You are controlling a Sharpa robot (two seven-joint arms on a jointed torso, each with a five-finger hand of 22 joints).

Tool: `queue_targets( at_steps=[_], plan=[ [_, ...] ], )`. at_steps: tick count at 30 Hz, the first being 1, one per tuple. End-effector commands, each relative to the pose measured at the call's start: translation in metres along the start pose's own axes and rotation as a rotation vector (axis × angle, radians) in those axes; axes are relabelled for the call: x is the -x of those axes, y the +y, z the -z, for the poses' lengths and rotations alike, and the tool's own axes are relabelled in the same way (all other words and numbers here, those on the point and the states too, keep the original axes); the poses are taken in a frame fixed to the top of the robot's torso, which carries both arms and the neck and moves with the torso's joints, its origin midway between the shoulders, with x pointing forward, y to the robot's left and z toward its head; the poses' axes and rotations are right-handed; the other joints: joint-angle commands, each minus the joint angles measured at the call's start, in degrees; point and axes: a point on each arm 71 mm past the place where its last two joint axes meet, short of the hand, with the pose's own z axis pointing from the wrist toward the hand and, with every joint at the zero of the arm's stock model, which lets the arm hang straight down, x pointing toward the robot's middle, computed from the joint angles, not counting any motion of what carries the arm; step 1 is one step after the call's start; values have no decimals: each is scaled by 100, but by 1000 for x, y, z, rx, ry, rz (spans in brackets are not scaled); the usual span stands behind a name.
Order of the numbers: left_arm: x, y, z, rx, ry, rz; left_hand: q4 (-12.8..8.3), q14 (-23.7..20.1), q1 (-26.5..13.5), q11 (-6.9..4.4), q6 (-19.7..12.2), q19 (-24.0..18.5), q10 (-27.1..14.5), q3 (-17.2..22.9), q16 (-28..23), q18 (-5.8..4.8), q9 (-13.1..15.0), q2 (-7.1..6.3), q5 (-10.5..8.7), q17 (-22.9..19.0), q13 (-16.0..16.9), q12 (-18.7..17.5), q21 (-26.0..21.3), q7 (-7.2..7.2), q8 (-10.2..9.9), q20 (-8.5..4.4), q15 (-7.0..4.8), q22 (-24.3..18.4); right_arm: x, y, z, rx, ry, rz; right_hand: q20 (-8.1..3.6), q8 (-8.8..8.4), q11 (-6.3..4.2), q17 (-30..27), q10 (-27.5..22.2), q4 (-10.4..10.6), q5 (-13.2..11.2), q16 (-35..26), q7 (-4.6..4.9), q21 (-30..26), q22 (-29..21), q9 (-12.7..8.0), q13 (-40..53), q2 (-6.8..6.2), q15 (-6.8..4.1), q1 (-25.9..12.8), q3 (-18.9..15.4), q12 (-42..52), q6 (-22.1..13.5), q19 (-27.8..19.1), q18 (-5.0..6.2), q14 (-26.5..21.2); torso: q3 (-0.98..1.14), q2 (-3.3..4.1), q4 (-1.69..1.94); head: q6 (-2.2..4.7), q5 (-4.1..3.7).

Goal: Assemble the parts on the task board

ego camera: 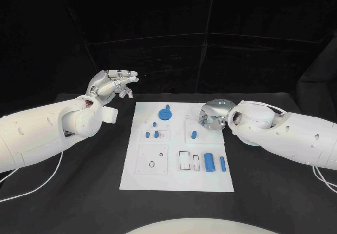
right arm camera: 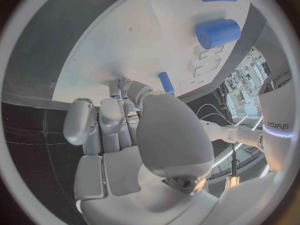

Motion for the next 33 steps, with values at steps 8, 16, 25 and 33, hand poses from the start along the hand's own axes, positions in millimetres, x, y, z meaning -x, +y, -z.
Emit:
queue_targets(
  at_steps=[8, 16, 25, 33],
  plan=[
    [2, 0, -1, 1, -11, 1, -39, -68, 54, 34, -66, -38, -104, 25, -52, 79, -22, 12, 32, -64, -14, 20, -71, 58, 5, 6, 27, -36, 6, 2, 7, -10, -79, -28, -6, -12, -4, 42, 44, -4, -28, 62, 8, 69, 92, 5, 2, 16, -39, -87, 51, -18, 40, 74, -104, 127, -5, -3, 2, 102, 34],
    [4, 0, -1, 0, -17, -3, -44, -91, 54, 48, -93, -44, -140, 21, -75, 75, -26, 6, 31, -108, -16, 22, -87, 71, 1, 13, 37, -46, 13, 0, 19, -17, -112, -71, -10, -14, -4, 60, 49, -19, -17, 90, 8, 92, 126, 4, 2, 2, -39, -121, 71, -27, 45, 88, -110, 131, -16, 1, 0, 195, 1],
    [4, -1, -2, -1, -17, -3, -45, -99, 53, 53, -104, -46, -151, 19, -80, 74, -27, 6, 31, -119, -15, 26, -94, 76, 0, 16, 41, -51, 35, 18, 28, 33, -183, -109, -11, -18, -3, 64, 51, -24, -15, 99, 8, 101, 138, 3, 1, -7, -39, -138, 78, -31, 42, 92, -112, 131, -16, -4, 10, 218, -20],
    [1, 0, -3, 0, -10, 1, -46, -101, 52, 55, -110, -47, -156, 17, -80, 74, -27, 4, 31, -117, -15, 29, -98, 79, 0, 18, 44, -53, 45, 57, 25, 140, -208, -140, -12, -22, -3, 76, 48, -34, -7, 118, 9, 113, 154, 2, 0, -11, -39, -156, 97, -40, 40, 97, -115, 133, -5, 2, -2, 179, 120]
  ],
)
